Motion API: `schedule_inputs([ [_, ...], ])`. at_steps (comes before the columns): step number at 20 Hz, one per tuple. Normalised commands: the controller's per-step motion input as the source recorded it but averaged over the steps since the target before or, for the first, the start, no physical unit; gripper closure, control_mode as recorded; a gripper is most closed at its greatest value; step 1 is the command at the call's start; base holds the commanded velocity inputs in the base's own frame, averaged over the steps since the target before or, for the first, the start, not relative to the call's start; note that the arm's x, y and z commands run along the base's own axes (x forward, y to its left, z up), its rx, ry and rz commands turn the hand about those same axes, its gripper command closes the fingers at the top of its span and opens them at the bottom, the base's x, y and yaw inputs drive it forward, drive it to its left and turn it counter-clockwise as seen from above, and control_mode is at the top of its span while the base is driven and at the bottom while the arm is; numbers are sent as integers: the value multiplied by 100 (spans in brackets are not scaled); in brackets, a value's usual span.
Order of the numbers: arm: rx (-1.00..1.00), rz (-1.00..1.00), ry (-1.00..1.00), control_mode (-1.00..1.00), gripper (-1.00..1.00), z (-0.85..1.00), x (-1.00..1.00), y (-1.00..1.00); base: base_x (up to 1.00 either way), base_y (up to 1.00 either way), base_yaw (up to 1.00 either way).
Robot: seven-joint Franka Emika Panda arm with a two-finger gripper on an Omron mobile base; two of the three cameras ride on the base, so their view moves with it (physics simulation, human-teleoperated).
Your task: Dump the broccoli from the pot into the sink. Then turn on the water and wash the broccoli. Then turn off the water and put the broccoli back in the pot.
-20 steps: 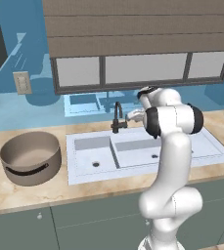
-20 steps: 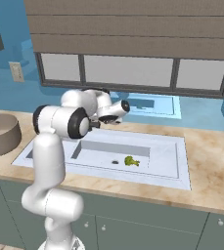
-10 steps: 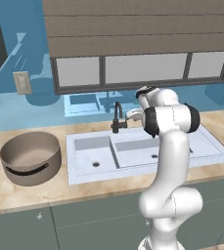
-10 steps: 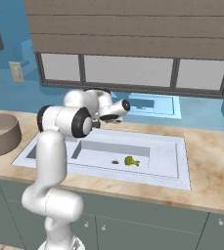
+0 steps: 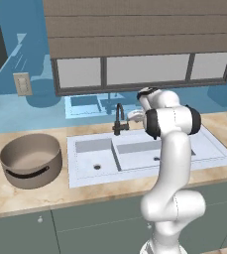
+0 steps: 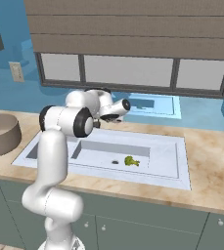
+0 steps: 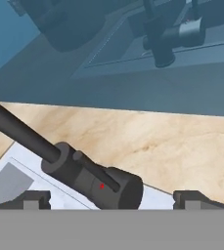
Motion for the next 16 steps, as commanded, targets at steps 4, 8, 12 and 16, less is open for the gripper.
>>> schedule_inputs([
  [4,0,-3,0,-100,-100,0,8,16,0,0,0],
  [8,0,-2,0,-100,-100,0,1,23,0,0,0],
  [12,0,-3,0,-100,-100,-4,14,14,0,0,0],
  [16,0,-4,0,-100,-100,-11,17,0,0,0,0],
])
